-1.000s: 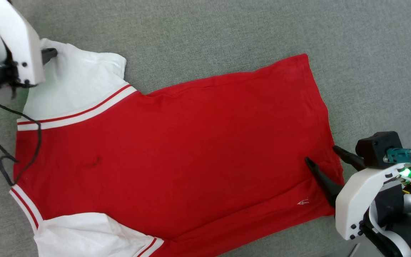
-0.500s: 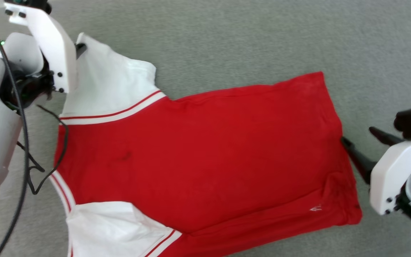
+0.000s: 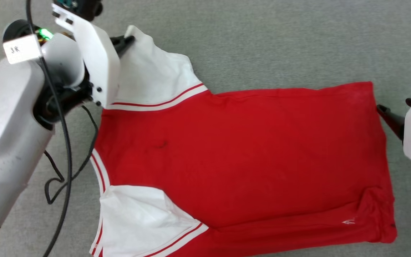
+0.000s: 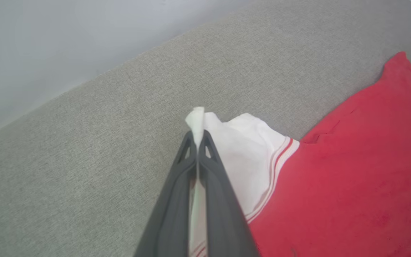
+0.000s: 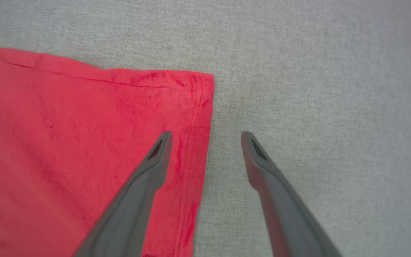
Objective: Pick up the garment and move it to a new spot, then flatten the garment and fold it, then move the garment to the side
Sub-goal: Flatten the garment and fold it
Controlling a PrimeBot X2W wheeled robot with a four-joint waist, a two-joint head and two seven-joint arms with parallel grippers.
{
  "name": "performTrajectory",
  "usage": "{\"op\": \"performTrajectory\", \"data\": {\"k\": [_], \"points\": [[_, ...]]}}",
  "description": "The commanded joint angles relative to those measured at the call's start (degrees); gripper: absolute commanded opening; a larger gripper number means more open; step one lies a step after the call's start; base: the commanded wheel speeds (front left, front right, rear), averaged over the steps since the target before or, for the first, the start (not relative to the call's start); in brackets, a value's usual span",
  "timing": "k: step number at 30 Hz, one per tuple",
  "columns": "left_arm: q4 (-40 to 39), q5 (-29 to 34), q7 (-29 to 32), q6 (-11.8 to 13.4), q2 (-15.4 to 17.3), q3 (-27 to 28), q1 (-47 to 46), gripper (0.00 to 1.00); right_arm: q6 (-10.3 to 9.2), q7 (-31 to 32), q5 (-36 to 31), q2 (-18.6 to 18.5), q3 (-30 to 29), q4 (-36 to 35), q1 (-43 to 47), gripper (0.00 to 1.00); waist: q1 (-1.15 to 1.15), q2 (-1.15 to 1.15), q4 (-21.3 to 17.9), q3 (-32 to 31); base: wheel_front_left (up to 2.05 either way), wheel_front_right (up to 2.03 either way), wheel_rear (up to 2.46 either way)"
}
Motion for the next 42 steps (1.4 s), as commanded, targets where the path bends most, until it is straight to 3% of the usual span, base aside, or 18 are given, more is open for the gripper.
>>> {"op": "performTrajectory", "data": {"k": [1, 11, 23, 24, 25, 26, 42], "points": [[-1.9, 0.08, -0.25, -0.08, 0.34, -0.43, 0.83, 0.0, -0.05, 0.27, -0.48, -0.5, 0.29, 2.46, -2.25, 1.0, 0.0, 0.0, 1.2, 0.85, 0.0, 0.0, 0.0], [-10.03, 0.82, -0.23, 0.58, 1.08, -1.38, 1.91, 0.0, -0.05, -1.53, -2.7, -1.6, 3.67, 14.59, -9.01, 1.0, 0.0, 0.0, 4.25, 2.86, 0.0, 0.0, 0.0], [-12.99, 0.78, -0.83, 1.02, 1.46, -1.82, 3.08, 0.0, 0.04, -5.06, -1.97, -1.7, 11.71, 22.64, -8.16, 1.0, 0.0, 0.0, 5.94, 4.03, 0.0, 0.0, 0.0], [-12.86, 0.78, -0.94, 1.01, 1.45, -1.84, 3.15, 0.0, 0.04, -5.6, -1.81, -1.71, 12.13, 23.32, -8.12, 0.45, 0.0, 0.0, 6.02, 3.99, 0.0, 0.0, 0.0], [-12.66, 0.74, -1.01, 1.01, 1.43, -1.84, 3.21, 0.0, 0.04, -6.37, -1.78, -1.73, 12.29, 23.87, -8.23, 0.11, 0.0, 0.0, 6.08, 3.89, 0.0, 0.0, 0.0], [-12.43, 0.7, -1.22, 0.99, 1.33, -1.88, 3.32, 0.0, 0.03, -7.32, -1.77, -1.85, 12.32, 24.36, -8.38, 0.0, 0.0, 0.0, 6.13, 3.71, 0.0, 0.0, 0.0], [-7.48, -1.05, -7.96, 1.78, 0.07, -1.36, 9.98, 0.0, -0.06, -24.23, 1.4, -3.3, 7.34, 27.41, -5.05, 0.0, 0.0, 0.0, 6.59, -5.69, 0.0, 0.0, 0.0]]}}
